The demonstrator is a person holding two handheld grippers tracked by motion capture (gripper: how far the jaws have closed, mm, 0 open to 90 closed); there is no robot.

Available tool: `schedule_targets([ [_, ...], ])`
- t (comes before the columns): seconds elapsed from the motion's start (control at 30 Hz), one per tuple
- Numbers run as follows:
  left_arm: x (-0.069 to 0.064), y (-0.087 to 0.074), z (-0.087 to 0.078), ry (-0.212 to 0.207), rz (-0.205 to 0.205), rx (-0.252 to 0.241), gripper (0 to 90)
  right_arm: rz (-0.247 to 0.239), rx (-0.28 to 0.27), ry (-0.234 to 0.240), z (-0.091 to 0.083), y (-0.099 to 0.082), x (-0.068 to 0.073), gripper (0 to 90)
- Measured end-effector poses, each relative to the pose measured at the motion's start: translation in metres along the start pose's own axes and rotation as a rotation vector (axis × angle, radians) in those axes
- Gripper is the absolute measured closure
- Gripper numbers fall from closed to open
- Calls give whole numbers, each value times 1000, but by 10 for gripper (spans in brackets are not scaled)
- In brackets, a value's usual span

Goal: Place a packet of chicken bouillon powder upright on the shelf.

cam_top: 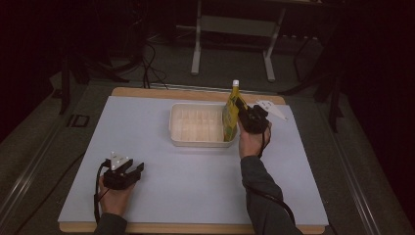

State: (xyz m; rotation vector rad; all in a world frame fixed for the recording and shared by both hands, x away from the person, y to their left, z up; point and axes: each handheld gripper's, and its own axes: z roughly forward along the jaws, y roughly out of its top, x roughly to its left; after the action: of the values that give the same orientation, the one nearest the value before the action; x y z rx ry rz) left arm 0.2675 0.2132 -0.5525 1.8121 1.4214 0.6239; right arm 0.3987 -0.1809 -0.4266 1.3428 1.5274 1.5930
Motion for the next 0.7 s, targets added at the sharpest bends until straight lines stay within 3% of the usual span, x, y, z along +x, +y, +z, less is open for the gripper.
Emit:
schedule_targets([
  [0.33,0,0,0,2,4,0,530,27,54,-10,-3,-12,-7,900],
  [0.5,0,0,0,2,4,0,530,30,107,-21,-4,-8,-8,895],
  [0.7,0,0,0,3,2,4,529,1,203,-26,-2,-5,-8,703],
])
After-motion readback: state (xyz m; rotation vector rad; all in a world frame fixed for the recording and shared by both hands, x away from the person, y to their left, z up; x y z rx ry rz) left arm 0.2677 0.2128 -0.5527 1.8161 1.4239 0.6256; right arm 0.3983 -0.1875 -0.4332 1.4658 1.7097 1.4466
